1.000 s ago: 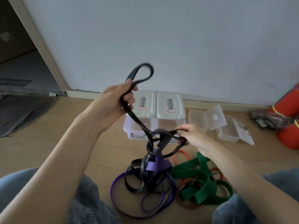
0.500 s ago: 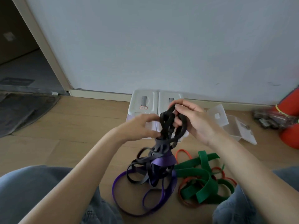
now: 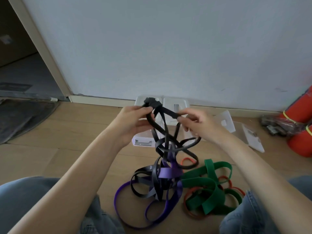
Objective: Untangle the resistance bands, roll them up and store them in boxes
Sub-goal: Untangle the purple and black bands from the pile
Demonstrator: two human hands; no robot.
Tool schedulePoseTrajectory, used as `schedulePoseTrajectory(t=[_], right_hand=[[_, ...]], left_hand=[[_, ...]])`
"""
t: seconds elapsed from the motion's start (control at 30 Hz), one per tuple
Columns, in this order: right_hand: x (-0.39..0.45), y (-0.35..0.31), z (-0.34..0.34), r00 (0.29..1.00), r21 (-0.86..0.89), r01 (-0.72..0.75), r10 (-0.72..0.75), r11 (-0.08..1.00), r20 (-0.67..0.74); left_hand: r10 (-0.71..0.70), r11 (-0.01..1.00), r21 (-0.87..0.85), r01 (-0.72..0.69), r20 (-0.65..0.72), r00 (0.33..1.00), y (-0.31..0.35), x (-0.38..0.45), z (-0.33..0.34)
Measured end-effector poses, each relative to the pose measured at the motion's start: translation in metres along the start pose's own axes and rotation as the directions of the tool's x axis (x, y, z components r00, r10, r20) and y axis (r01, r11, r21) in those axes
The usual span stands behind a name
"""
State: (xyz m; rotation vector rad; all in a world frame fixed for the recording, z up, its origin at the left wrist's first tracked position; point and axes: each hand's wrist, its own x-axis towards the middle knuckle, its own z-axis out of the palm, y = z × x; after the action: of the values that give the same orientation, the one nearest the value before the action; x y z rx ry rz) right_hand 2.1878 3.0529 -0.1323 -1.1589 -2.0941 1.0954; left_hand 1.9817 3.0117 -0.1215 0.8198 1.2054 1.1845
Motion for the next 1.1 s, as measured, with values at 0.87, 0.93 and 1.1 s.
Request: schedulePoseTrajectory(t=[0.87,0.93,1.1], right_hand=[[-0.005,-0.004,0.009,0.957,0.736,-0.231,0.284,0.637,0.054],[-0.005,0.003,0.005,0.934,0.669,-0.275,0.356,0.691,0.017],[-0.007,0.017,0.011,0.866,0.241,-0.500,0.482,0.832,0.132]], left_hand=[[0.020,0.665,0.726,-0.176,0.219,0.976,-0.032,-0.003,0.014],[0.117,0.684,0.701,-0.200,0.166,0.979,-0.023,-0.001,0.006],[0.319,0.918,0.323,-0.230,-0.255,0.913,0.005,0.004,-0.016]])
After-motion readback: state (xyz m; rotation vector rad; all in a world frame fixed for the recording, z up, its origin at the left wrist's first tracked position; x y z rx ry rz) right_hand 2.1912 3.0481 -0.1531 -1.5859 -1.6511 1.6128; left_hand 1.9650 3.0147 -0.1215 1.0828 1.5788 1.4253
